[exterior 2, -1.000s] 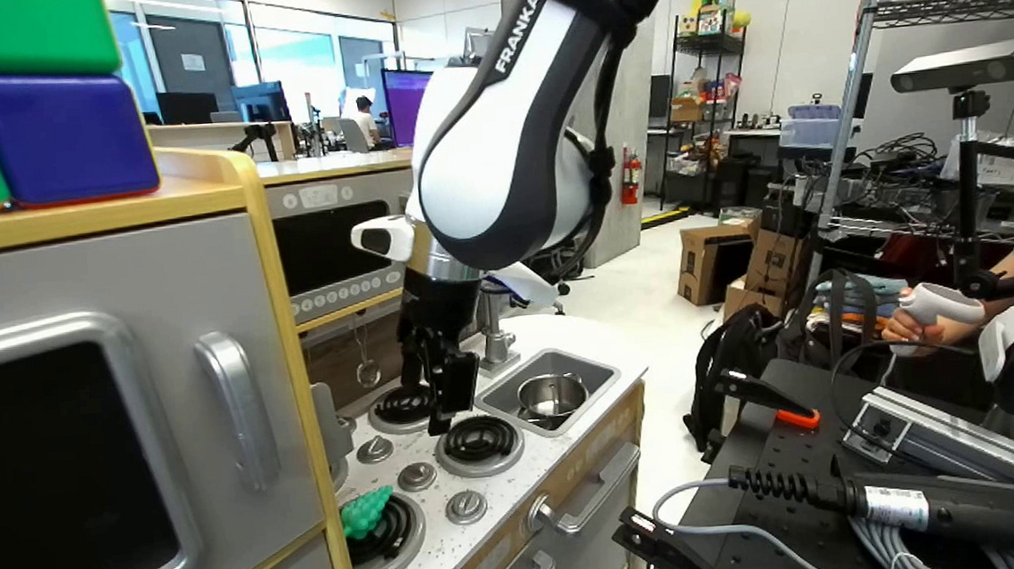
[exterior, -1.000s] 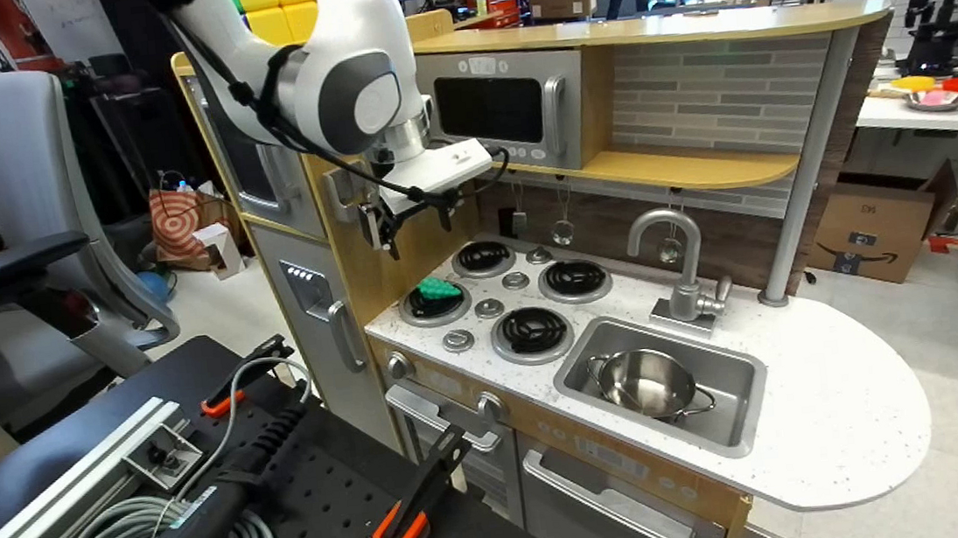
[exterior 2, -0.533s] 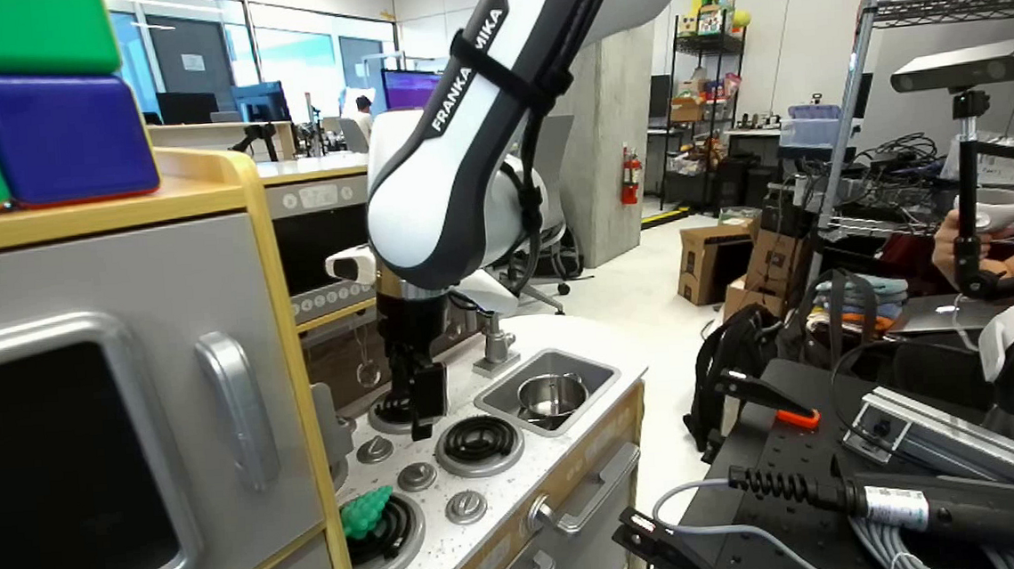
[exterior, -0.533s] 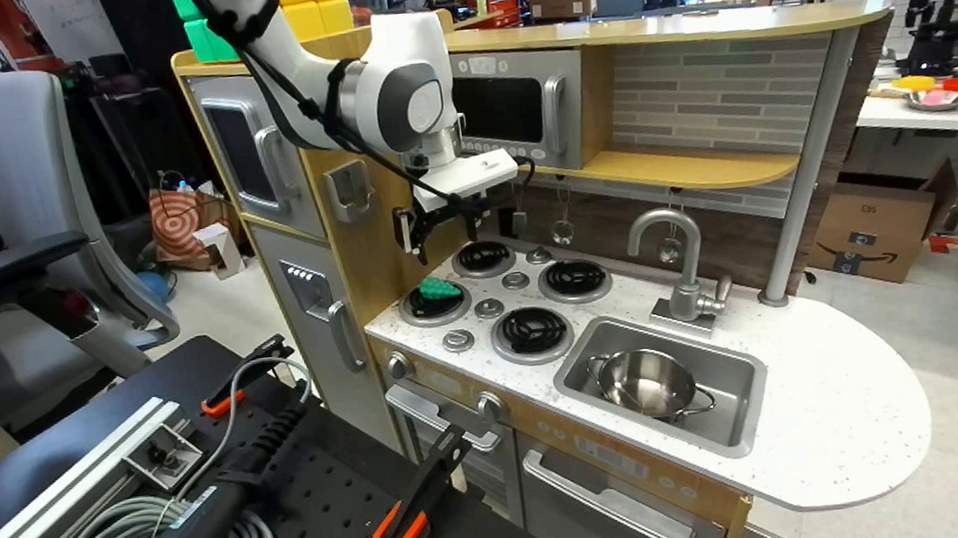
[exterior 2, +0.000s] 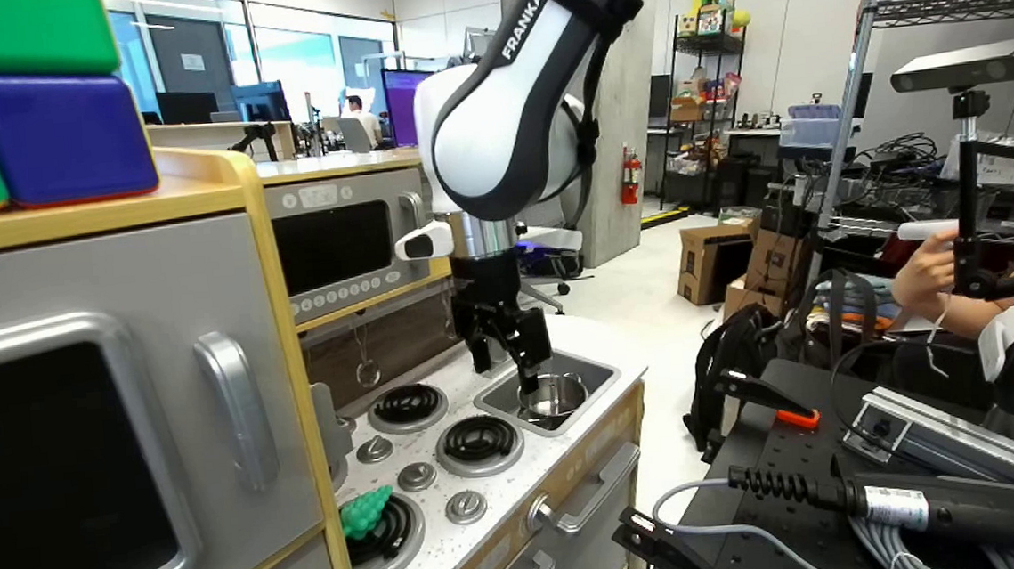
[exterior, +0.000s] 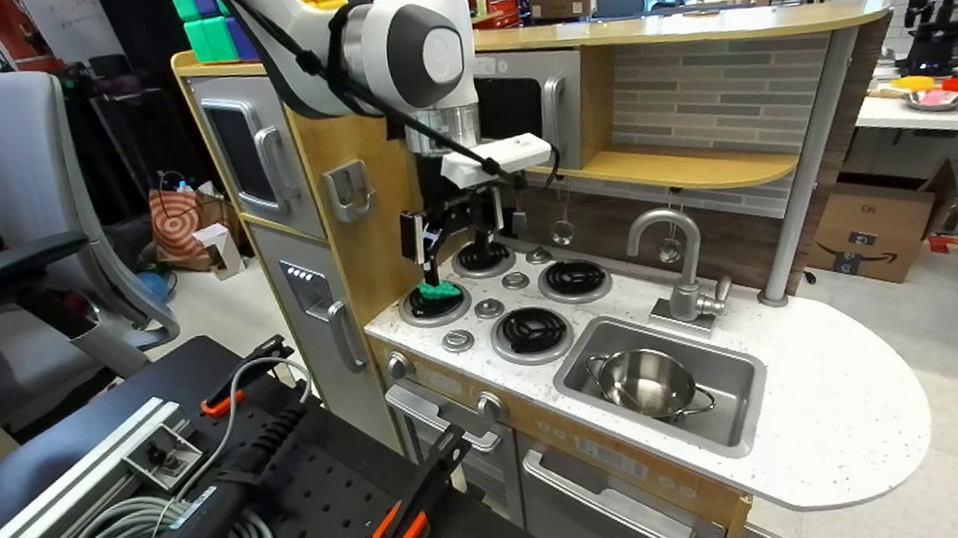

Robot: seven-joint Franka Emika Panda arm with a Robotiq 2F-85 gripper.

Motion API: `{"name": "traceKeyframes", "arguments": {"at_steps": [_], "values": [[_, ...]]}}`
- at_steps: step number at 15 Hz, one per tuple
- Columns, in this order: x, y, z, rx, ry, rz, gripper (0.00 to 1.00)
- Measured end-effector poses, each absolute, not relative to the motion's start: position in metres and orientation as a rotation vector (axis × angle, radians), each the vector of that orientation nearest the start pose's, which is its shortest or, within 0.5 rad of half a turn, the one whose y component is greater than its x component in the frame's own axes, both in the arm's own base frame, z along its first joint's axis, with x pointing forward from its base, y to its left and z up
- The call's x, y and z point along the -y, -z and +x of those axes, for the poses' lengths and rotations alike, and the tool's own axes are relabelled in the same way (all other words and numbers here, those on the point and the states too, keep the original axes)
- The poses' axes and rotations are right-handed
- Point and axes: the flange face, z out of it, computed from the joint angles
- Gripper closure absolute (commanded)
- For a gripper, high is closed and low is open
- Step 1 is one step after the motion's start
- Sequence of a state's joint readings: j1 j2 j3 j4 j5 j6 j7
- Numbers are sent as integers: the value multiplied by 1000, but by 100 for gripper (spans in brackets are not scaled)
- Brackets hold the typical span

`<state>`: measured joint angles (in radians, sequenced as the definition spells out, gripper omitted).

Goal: Put the green object atop the stove inside the pot in the sink

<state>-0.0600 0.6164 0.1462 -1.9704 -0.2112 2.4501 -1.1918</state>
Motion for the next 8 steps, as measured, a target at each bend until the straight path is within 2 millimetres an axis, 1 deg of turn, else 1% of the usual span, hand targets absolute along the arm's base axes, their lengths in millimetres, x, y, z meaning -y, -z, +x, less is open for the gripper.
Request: {"name": "traceKeyframes", "arguments": {"at_steps": [1,3,8], "values": [[-49,-151,593,2071,-233,-2294,0],[-51,-154,589,2132,-291,-2210,0],[-52,-152,587,2145,-301,-2187,0]]}}
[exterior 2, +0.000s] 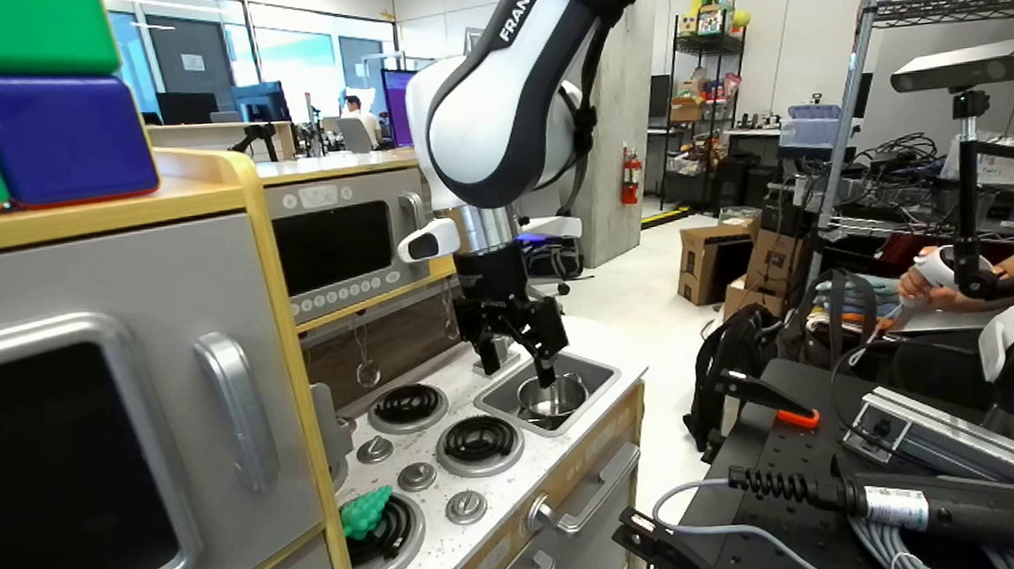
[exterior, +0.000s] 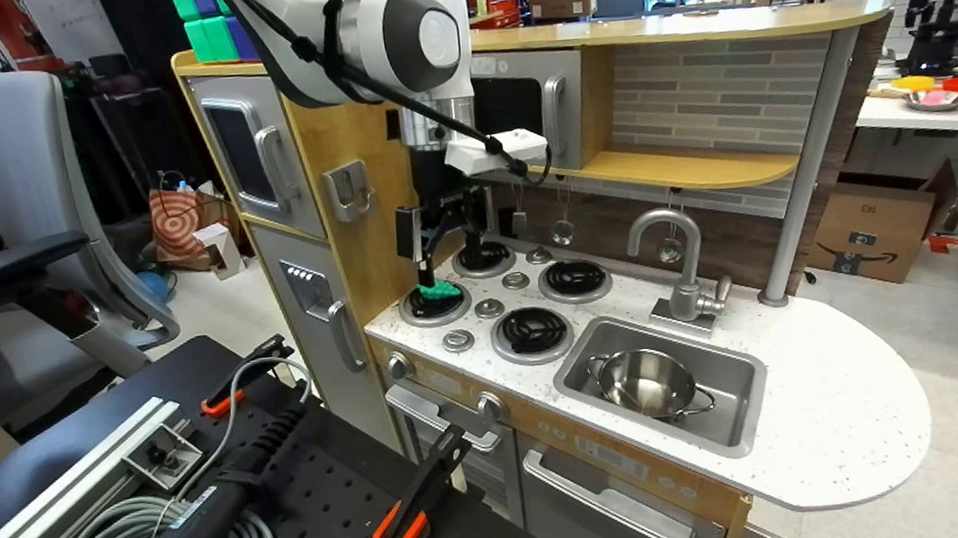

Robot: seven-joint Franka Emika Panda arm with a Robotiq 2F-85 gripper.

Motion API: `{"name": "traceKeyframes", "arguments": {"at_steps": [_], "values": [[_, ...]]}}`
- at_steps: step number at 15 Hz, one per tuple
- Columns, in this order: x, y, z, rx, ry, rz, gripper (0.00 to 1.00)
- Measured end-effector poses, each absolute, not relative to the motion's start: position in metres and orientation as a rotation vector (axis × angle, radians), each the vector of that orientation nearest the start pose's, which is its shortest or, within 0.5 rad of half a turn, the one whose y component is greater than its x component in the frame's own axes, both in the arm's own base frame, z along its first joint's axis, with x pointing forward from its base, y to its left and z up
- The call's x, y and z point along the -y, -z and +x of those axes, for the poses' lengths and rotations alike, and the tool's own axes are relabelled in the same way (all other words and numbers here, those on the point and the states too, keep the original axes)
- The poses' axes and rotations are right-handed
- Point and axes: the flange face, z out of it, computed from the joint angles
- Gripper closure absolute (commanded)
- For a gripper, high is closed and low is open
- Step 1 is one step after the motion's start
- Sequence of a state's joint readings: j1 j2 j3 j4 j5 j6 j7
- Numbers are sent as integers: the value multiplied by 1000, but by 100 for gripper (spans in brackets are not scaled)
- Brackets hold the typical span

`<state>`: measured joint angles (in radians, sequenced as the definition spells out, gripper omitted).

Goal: Put the green object atop the stove inside the pot in the sink

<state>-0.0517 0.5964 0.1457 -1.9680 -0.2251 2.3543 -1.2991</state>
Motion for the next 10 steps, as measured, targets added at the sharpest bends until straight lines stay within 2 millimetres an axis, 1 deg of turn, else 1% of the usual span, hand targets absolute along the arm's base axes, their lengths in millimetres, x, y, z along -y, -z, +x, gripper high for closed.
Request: {"name": "traceKeyframes", "arguments": {"at_steps": [1,3,5,7,10], "values": [[-52,-151,588,2143,-282,-2195,0],[-55,-146,595,2164,-183,-2222,0],[-60,-135,601,2206,-67,-2238,0],[-67,-114,600,2252,-5,-2218,0],[-81,-80,598,2314,12,-2157,0]]}}
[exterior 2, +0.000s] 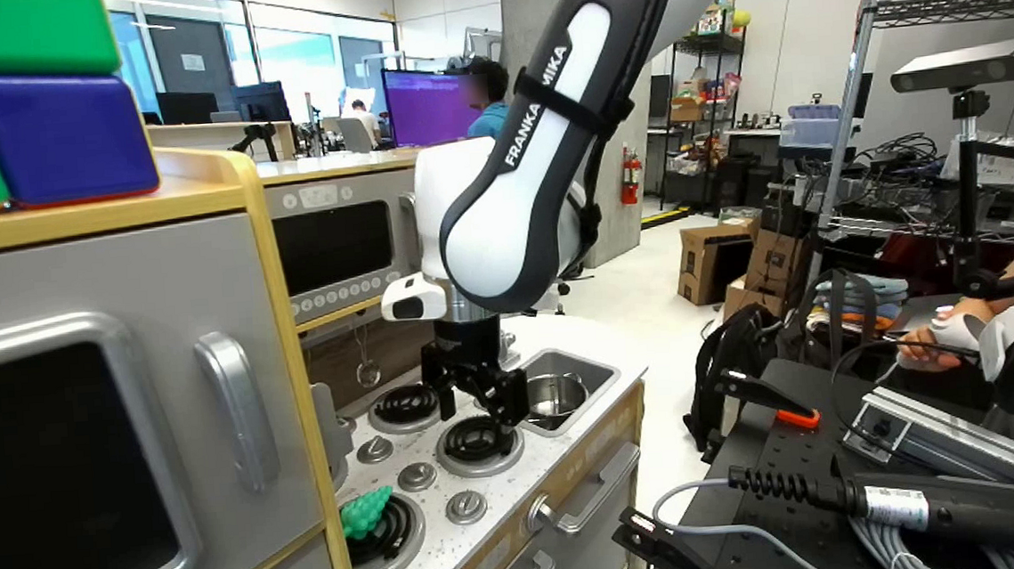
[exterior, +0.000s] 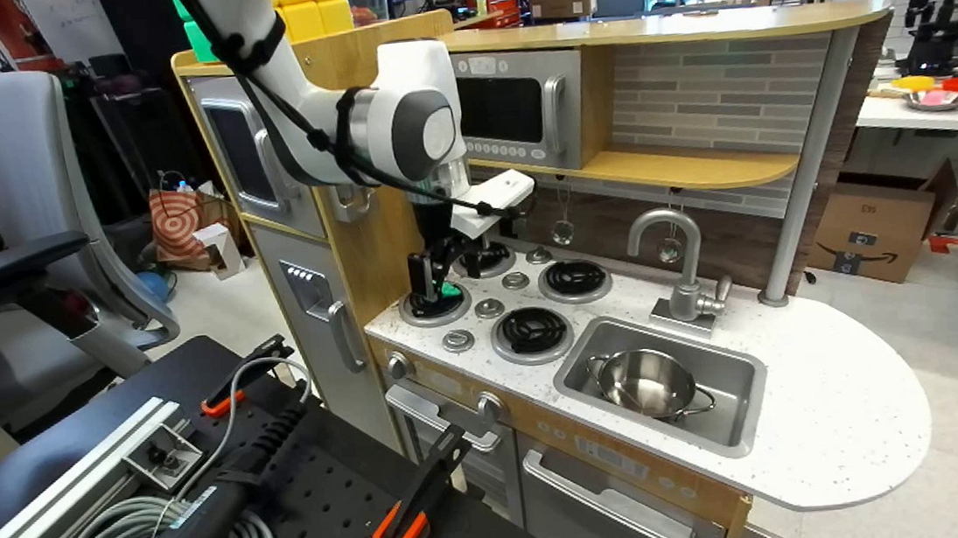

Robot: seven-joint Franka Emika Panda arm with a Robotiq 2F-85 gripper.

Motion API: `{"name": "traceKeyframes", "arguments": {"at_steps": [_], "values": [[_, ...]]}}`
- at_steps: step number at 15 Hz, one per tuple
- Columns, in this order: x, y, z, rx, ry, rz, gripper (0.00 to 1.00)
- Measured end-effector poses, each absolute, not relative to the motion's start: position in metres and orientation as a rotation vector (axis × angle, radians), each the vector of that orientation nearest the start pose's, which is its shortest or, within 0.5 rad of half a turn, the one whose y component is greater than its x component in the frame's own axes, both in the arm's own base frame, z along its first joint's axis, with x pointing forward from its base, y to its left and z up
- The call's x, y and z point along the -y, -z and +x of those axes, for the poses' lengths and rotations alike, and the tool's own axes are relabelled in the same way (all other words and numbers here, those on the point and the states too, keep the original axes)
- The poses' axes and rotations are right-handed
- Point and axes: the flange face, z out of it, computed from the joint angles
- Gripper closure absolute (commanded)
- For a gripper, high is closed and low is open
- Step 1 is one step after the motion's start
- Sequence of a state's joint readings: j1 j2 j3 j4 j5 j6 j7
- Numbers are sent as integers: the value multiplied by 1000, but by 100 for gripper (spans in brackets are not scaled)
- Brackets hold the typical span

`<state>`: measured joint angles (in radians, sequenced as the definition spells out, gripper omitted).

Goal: Put the green object atop the stove inside the pot in the sink

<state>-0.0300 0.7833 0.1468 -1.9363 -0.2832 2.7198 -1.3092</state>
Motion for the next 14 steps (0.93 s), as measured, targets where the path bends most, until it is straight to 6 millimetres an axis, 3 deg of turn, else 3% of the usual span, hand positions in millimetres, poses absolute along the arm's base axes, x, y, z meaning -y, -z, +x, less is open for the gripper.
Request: {"name": "traceKeyframes", "arguments": {"at_steps": [3,10,14], "values": [[-99,-61,603,-2318,-46,2070,0],[-133,-64,633,-2320,-200,2017,0],[-148,-50,644,-2328,-233,2012,0]]}}
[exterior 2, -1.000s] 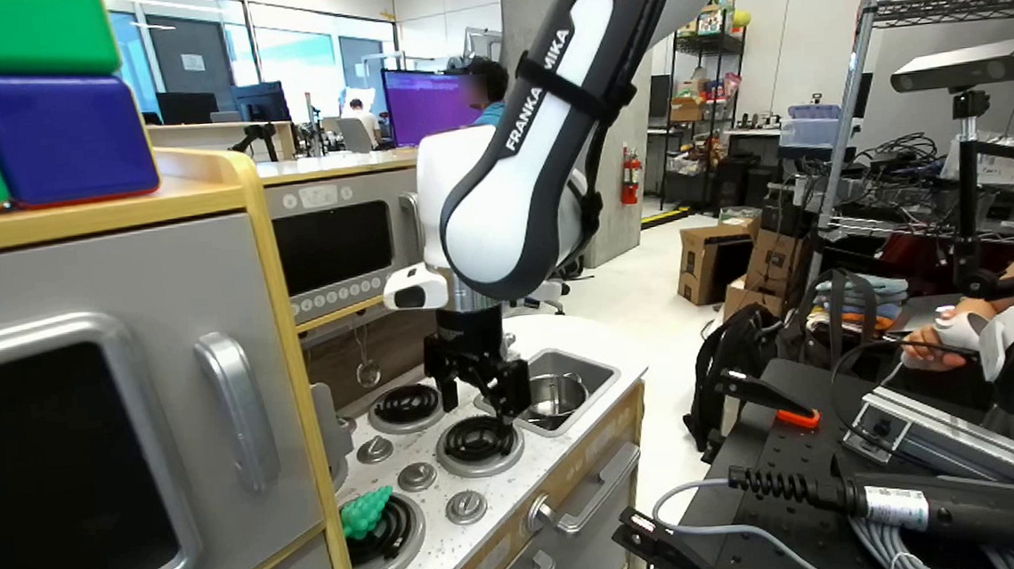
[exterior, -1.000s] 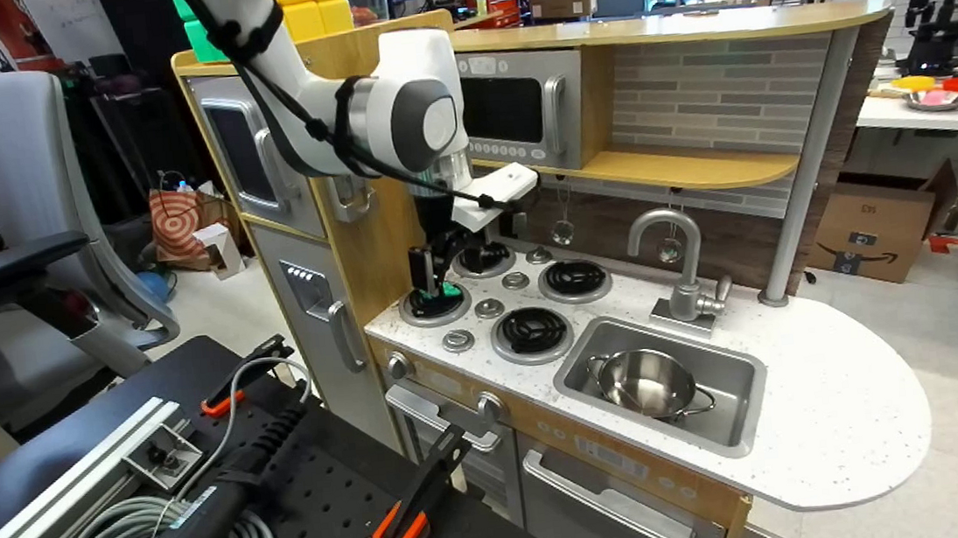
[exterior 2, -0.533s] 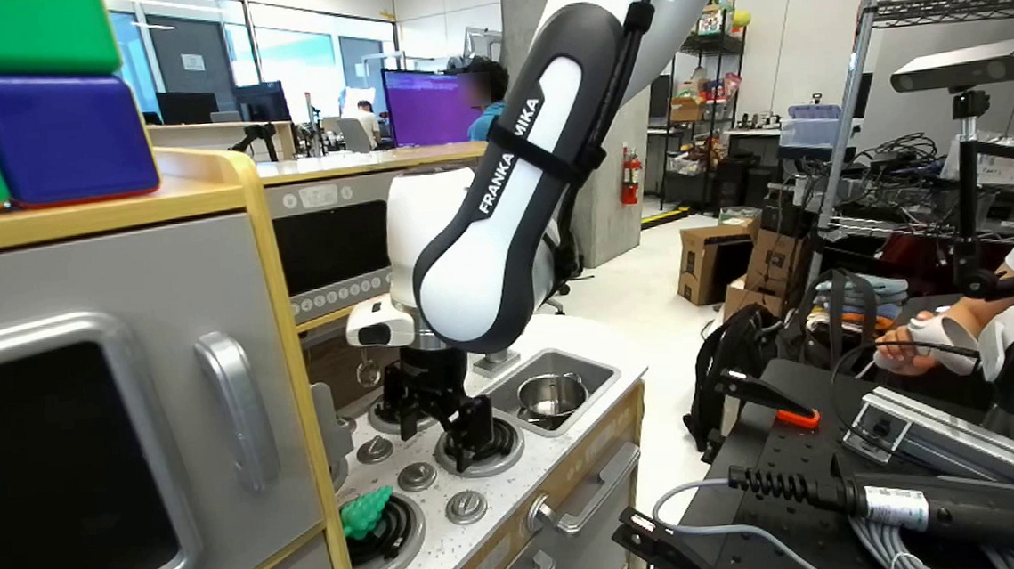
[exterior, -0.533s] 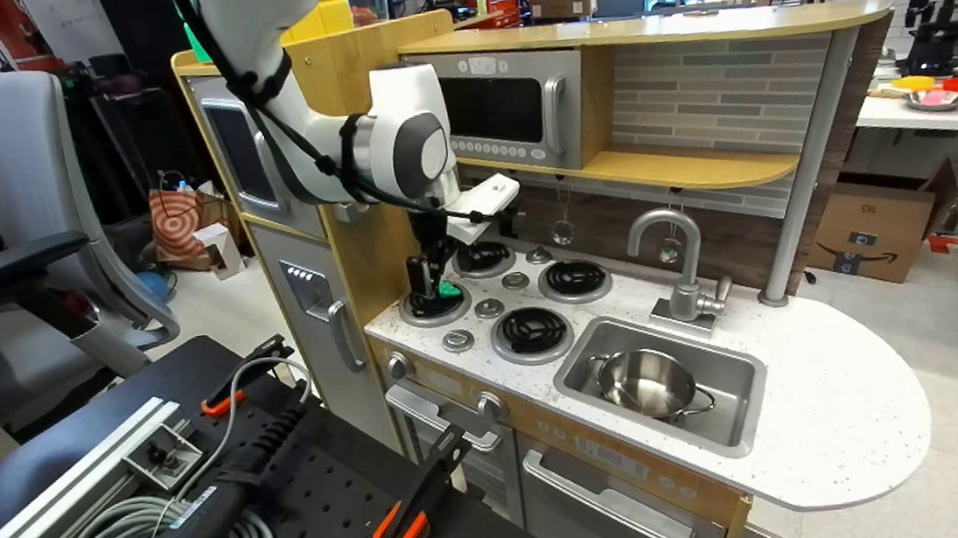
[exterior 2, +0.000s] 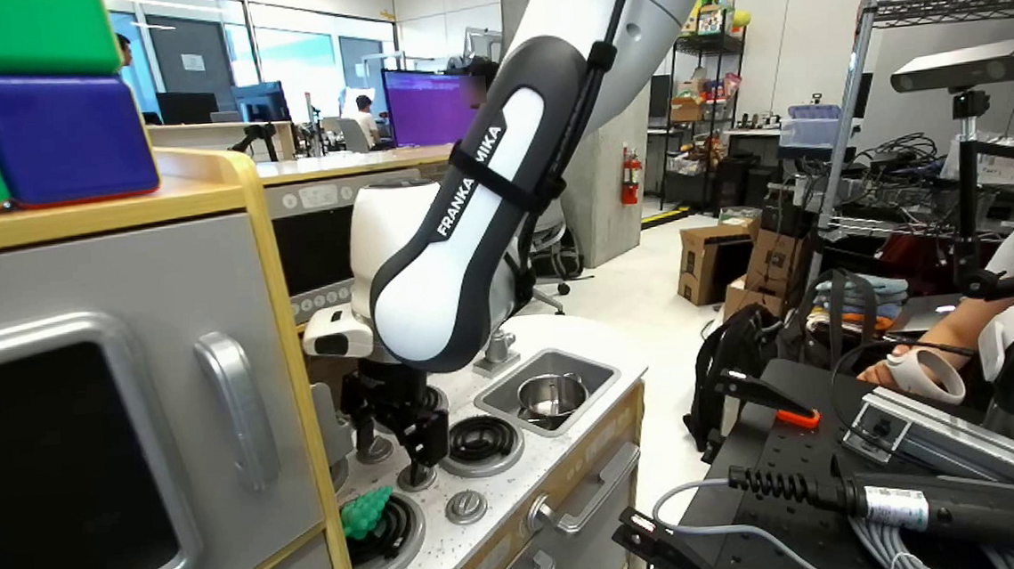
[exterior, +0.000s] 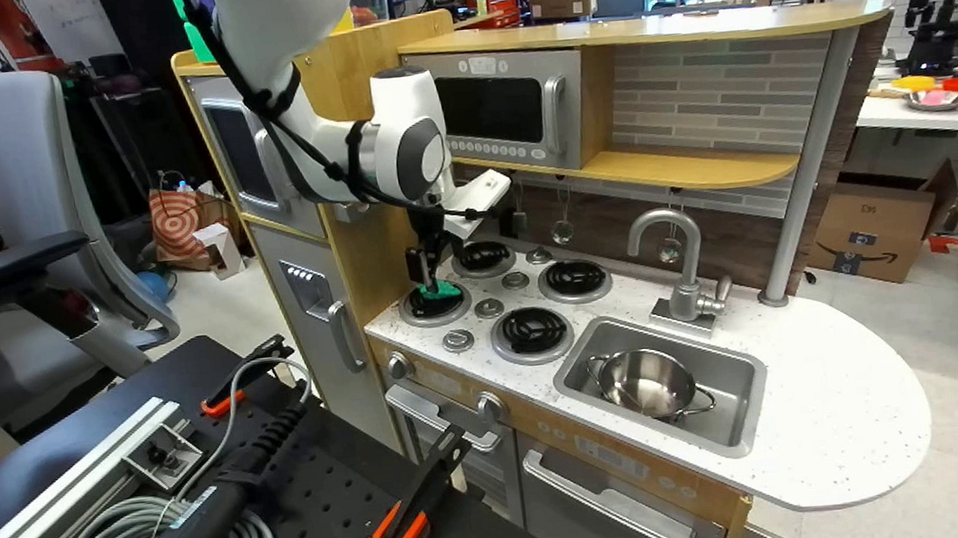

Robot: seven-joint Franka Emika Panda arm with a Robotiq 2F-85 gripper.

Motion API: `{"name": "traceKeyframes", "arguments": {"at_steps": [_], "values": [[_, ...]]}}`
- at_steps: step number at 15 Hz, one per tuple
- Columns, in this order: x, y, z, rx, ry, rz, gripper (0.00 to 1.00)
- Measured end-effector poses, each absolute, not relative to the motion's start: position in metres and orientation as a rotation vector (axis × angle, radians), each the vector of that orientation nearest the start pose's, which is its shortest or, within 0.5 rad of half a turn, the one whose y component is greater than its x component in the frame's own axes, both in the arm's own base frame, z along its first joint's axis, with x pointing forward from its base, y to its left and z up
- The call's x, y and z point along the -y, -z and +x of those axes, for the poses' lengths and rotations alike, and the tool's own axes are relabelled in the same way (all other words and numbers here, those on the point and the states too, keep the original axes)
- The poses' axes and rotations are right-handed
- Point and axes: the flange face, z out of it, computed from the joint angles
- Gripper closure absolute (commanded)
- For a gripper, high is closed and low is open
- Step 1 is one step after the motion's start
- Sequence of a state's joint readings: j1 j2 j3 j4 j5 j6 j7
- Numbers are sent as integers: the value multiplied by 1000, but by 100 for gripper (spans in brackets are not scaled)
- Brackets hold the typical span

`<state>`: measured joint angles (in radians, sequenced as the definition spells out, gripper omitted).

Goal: Put the green object atop the stove inside the pot in the sink

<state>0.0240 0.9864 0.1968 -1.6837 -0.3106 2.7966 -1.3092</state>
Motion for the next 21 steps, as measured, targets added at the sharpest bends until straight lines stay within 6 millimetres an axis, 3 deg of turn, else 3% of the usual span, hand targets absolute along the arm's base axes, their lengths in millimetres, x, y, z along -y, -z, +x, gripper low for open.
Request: {"name": "traceKeyframes", "arguments": {"at_steps": [6,7,8,15,18,21], "values": [[-168,-24,658,-2350,-231,2004,0],[-171,-20,660,-2358,-225,2002,8],[-175,-17,662,-2366,-219,2000,28],[-178,-4,673,-2393,-173,1998,81],[-174,-7,677,-2381,-174,1997,84],[-140,-16,686,-2314,-178,2007,84]]}}
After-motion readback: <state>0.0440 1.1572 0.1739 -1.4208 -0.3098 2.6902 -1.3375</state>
